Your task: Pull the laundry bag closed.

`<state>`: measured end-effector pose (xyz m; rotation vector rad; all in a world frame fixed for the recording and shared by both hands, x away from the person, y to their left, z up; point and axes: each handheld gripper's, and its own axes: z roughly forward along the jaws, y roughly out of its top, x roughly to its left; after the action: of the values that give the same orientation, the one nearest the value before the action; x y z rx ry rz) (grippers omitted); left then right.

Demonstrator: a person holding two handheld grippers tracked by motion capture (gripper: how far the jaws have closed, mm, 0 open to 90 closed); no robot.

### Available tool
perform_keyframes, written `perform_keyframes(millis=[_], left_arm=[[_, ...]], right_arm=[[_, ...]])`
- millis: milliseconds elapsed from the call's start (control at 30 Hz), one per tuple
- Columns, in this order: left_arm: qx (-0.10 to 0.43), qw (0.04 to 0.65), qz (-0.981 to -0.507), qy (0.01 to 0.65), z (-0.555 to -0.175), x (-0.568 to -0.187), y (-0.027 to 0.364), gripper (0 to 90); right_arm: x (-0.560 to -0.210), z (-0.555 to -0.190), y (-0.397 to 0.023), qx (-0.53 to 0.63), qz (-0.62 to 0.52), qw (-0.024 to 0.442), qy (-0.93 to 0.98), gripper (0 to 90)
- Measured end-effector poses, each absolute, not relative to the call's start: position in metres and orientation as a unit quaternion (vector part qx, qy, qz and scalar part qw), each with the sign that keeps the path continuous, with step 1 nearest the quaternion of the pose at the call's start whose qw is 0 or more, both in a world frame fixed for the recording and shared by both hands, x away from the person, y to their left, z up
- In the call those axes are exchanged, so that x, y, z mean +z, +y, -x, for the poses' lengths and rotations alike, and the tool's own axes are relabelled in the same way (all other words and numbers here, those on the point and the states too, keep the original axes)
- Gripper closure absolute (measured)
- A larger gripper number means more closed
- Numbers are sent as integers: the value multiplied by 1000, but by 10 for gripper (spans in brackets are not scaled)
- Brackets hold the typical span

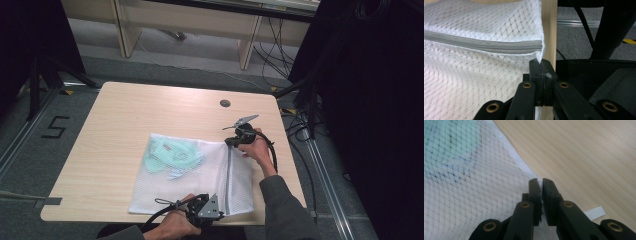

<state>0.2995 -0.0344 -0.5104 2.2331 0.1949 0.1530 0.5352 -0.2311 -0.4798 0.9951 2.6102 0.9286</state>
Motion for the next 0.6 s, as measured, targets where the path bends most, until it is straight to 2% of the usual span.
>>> perform_keyframes(millis=[600], left_arm=[[54,438,-892,97,-302,-512,-35,846]], right_arm=[[-478,-534,-228,322,-334,118,878,854]])
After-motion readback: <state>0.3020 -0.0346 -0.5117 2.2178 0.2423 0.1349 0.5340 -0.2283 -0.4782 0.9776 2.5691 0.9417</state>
